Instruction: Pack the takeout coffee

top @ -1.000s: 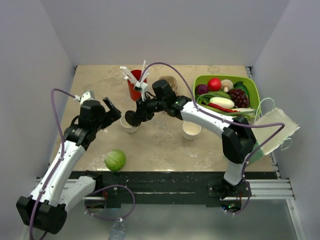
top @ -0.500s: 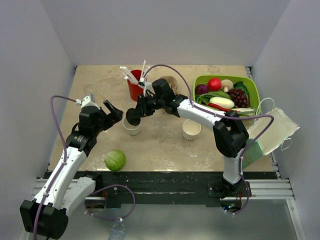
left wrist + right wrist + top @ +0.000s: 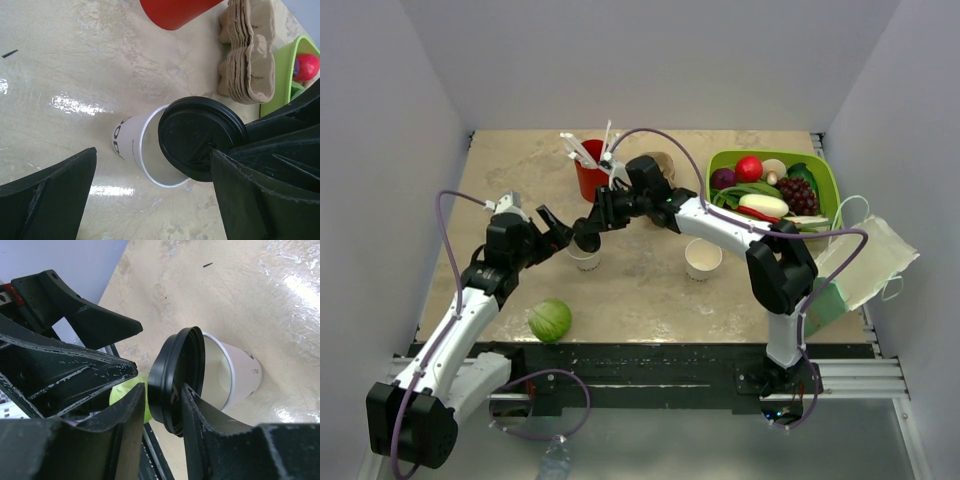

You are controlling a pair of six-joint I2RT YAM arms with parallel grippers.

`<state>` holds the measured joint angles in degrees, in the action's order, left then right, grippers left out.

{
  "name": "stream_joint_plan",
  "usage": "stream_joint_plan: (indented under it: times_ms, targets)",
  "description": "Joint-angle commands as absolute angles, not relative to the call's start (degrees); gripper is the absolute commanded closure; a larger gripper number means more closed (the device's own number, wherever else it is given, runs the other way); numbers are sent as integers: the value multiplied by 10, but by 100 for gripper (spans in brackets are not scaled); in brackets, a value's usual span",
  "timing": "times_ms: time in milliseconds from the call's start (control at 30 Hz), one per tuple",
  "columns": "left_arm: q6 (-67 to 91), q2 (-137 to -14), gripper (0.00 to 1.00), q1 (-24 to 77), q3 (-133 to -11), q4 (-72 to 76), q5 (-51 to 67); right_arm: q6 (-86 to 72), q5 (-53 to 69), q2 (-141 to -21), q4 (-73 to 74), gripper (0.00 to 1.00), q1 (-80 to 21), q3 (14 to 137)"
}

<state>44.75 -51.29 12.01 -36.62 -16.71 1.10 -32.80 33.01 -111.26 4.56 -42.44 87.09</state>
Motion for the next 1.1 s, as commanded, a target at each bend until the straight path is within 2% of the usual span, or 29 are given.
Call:
stream_joint_plan:
  times_ms: [0,633,1067]
  targets:
    - [435,-517,0,115,-359,-133,23,-323,339,-1110,30,61,-420,876]
    - [442,-554,0,115,-358,-98,69,-296,268,-1089,69,56,-411,874]
    - [465,-584,1,115,-343,-53,116,-297,296,-1112,71,57,-409,873]
